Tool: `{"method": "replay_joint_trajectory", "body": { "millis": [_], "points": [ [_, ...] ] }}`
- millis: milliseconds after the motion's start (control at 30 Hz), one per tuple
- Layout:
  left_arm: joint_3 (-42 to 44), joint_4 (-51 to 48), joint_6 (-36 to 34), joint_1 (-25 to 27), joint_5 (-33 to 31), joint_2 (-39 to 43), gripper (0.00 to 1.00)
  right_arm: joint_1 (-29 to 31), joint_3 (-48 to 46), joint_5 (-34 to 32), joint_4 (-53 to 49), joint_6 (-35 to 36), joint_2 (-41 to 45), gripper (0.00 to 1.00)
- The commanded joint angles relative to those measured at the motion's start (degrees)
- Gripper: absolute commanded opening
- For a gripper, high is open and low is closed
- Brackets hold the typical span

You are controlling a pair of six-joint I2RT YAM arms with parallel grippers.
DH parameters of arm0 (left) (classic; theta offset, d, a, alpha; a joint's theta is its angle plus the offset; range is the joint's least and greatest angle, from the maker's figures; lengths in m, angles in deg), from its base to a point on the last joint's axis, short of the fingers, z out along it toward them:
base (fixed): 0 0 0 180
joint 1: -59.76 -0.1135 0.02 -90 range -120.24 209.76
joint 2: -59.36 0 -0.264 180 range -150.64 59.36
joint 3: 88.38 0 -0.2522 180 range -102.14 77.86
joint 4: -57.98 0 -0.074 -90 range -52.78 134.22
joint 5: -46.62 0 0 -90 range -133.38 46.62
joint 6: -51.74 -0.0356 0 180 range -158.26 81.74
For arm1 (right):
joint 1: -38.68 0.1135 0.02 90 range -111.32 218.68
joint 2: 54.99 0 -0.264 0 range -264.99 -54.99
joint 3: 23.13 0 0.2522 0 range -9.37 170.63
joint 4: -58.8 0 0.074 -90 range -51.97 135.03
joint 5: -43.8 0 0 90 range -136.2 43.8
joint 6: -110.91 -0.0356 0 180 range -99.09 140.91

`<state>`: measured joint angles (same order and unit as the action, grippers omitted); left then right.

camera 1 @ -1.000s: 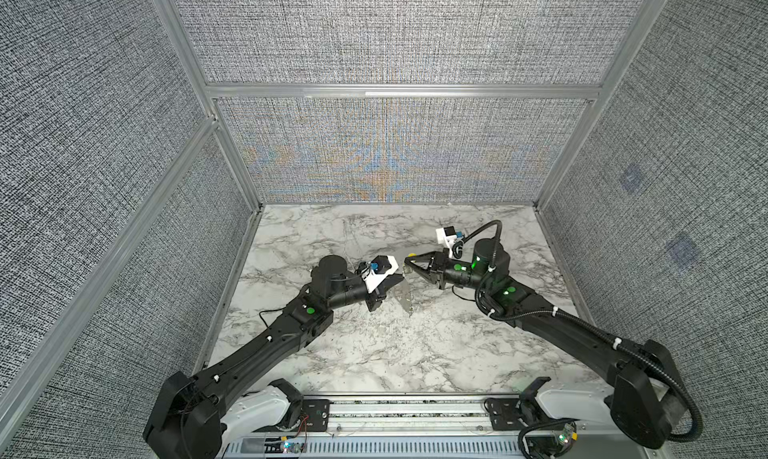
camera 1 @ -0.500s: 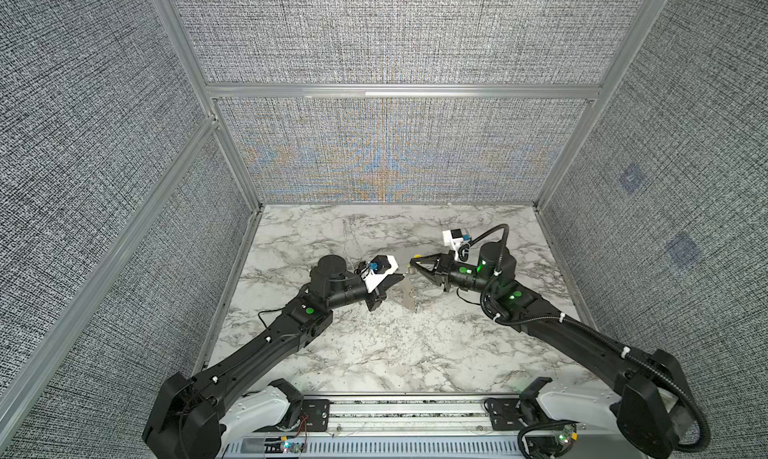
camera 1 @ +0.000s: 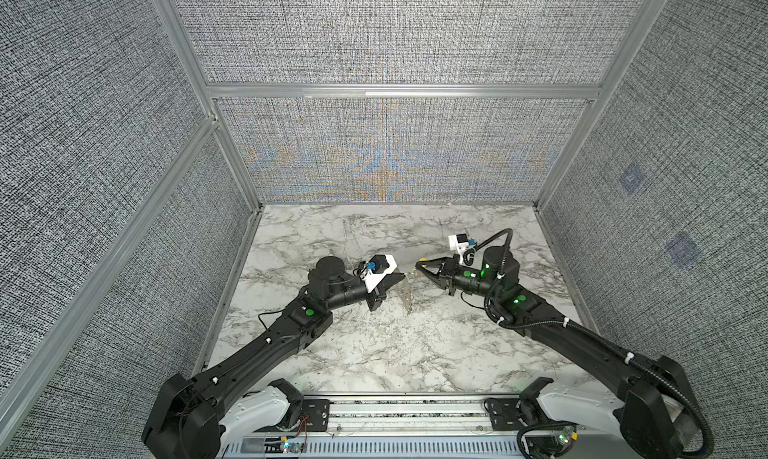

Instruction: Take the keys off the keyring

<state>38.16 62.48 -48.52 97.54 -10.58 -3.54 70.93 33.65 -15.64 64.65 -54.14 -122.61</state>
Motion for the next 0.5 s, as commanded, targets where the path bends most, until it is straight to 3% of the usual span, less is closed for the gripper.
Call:
{"method": "replay_joint_trajectory", "body": {
  "millis": [0, 467],
  "points": [
    [0.23, 6.16, 1.93, -0.08, 0.59, -0.15, 0.0, -0.19, -0.49, -1.3, -0.53, 0.86, -0.08, 0.0],
    [2.0, 16.93, 7.35, -0.07, 3.55, -3.64, 0.0, -0.17, 0.13, -1.01, -1.13, 1.53, -0.37, 0.0]
  ]
}}
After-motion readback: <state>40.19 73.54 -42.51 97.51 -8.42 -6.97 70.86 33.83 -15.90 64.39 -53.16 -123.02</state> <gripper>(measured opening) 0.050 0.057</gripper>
